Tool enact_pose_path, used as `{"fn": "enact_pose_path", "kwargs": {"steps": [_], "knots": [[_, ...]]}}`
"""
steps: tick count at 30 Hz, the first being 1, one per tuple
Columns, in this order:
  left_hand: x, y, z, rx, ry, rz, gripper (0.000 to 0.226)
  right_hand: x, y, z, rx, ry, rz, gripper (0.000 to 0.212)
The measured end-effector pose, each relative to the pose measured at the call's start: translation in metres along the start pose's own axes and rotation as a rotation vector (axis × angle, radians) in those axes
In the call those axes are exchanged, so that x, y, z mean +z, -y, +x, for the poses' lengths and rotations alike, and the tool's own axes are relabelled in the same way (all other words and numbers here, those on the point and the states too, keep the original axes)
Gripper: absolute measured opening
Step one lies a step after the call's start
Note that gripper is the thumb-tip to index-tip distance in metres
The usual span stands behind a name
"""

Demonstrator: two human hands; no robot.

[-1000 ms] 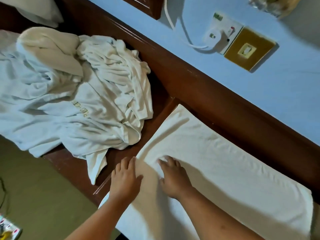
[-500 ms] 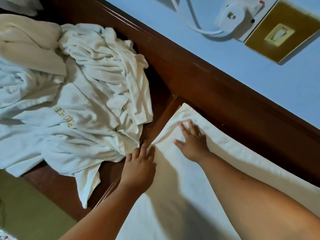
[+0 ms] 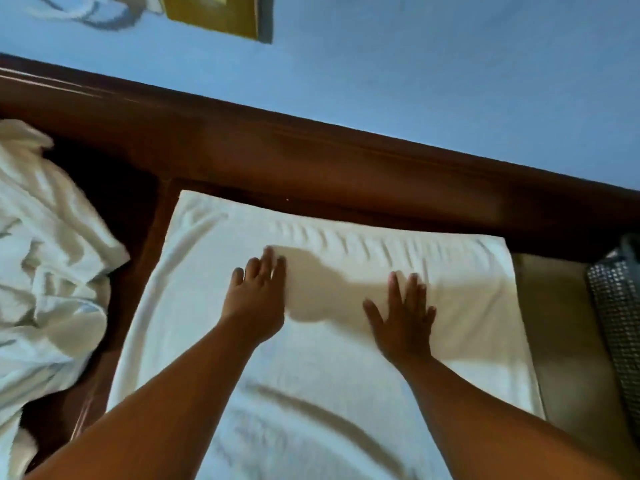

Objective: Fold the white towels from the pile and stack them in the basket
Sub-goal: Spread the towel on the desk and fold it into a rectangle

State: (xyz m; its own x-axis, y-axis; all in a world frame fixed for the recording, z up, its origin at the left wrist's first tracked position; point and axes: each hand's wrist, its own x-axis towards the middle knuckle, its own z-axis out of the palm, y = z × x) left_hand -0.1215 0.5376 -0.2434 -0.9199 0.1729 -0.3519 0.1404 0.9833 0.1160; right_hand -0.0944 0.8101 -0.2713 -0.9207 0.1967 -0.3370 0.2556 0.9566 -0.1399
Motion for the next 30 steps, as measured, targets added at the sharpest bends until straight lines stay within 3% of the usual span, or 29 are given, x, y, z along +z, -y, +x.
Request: {"fn": "enact_pose_path", "kwargs": {"steps": [6,10,16,20,23,26,30], "knots": [[0.014,-0.141,0.023,0.345,0.053,-0.071,0.073,-0.016,-0.135,-0.017,0.415,-0.03,0.124,0.081],[0.032,-0.239,0.027,0.49,0.156,-0.024,0.083,-0.023,-0.212,-0.021,0.469,0.01,0.156,0.082],[0.038,-0.32,0.041,0.347,0.168,0.009,0.097,-0.042,-0.267,0.001,0.364,0.106,0.219,0.088],[0.028,-0.354,0.038,0.308,0.138,0.091,0.087,-0.044,-0.283,-0.046,0.334,-0.255,0.54,0.059],[0.034,-0.377,0.014,0.6,0.071,0.103,0.071,-0.035,-0.291,-0.112,0.4,-0.384,0.453,0.038],[0.053,-0.404,-0.015,1.013,0.131,0.181,0.064,-0.014,-0.3,-0.173,0.435,-0.344,0.454,0.026],[0.051,-0.435,-0.032,1.11,0.187,0.344,0.062,0.016,-0.301,-0.218,0.397,-0.198,0.57,0.031]]}}
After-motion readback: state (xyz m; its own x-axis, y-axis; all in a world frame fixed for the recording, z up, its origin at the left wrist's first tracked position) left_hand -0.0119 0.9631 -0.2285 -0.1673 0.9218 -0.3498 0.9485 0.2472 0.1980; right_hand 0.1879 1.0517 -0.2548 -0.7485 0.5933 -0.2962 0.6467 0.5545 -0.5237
